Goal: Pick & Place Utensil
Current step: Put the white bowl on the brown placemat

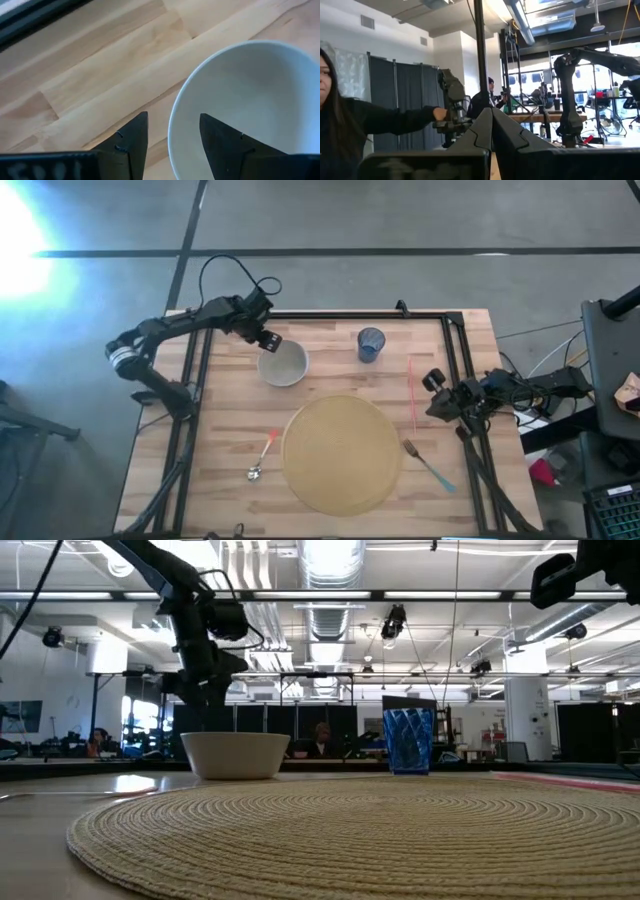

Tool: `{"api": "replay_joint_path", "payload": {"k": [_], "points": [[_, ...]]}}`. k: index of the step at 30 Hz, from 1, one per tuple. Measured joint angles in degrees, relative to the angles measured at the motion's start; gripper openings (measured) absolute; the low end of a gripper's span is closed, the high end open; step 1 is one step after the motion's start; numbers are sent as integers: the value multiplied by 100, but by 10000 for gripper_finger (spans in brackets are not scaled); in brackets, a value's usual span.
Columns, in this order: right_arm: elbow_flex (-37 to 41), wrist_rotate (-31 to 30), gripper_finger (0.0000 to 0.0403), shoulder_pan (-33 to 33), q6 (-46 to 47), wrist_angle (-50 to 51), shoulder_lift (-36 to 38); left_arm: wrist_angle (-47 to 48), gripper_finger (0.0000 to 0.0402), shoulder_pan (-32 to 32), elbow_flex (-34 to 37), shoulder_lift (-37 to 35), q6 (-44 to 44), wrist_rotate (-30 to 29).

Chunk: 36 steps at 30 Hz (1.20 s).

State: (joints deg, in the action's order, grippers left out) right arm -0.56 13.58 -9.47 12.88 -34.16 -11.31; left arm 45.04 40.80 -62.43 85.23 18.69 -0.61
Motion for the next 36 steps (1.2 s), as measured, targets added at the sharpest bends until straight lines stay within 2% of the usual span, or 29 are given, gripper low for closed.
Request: {"api": "replay_joint_path", "payload": {"k": [7,18,22,29,36], "points": [[0,-2,8,0,17,-51,4,-69,170,2,0,331,-77,261],[0,-2,8,0,2,-47,2,-96,161,2,3,606,-84,282],[0,-3,8,0,3,-45,2,-96,126,2,7,616,-93,281],[0,-4,8,0,14,-38,-4,-92,18,2,7,614,-218,268],[0,-4,8,0,22,-34,-5,-98,5,-2,7,608,-233,303]]}}
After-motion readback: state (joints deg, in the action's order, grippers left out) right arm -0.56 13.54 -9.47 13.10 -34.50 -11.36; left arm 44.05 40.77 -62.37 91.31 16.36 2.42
